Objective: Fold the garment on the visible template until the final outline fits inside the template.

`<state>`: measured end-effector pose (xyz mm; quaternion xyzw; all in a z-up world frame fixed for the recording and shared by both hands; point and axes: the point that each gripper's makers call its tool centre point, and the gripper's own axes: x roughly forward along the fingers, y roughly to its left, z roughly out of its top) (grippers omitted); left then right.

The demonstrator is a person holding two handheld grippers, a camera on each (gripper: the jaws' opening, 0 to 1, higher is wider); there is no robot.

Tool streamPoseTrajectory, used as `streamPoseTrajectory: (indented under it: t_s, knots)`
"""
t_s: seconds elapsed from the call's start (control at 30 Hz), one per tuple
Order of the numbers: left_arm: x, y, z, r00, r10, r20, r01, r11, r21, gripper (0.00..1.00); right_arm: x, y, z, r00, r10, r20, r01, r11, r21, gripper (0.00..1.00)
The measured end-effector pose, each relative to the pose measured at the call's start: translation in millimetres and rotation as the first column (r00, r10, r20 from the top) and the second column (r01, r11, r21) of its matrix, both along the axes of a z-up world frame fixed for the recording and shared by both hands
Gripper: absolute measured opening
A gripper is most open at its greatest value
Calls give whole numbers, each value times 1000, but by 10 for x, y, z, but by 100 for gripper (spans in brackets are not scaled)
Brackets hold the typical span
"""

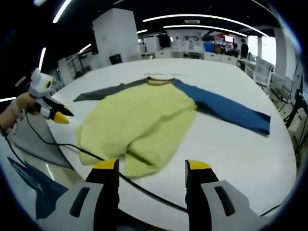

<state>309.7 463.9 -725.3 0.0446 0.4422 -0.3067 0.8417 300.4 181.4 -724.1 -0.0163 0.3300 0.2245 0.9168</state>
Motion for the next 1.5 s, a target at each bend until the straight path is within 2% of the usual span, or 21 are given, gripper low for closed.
streamPoseTrajectory:
  t_s: [0.07, 0.33, 0.6, 0.87, 1.0, 1.23, 1.43, 1.5]
  knots:
    - [10, 4, -20, 1000, 1, -6, -1, 1000, 6, 33, 14, -14, -24, 1000, -16, -6, 16, 1000, 7, 53]
    - [16, 48, -122, 1000, 17, -22, -17, 1000, 23, 31, -31, 47, -207, 999, 2, -54, -2, 1000, 10, 48]
    - [17, 53, -223, 999, 32, -36, -31, 999, 22, 32, -22, 68, -291, 997, -10, -72, 11, 1000, 13, 45]
    - [48, 42, -304, 999, 36, -41, -35, 999, 34, 29, -18, 103, -399, 995, -5, -99, 5, 1000, 7, 39]
    - [56, 53, -338, 998, 41, -49, -39, 998, 41, 27, 1, 115, -388, 996, -5, -94, 7, 1000, 17, 36]
    - [51, 75, -380, 997, 47, -60, -44, 998, 51, 25, -37, 217, -406, 995, 42, -95, -42, 999, 6, 34]
    - [81, 114, -376, 997, 63, -45, -60, 996, 64, 23, -21, 283, -408, 995, 54, -84, -56, 998, -17, 34]
    - [70, 102, -376, 998, 49, -35, -46, 996, 81, 23, -27, 302, -416, 992, 104, -74, -109, 992, -71, 34]
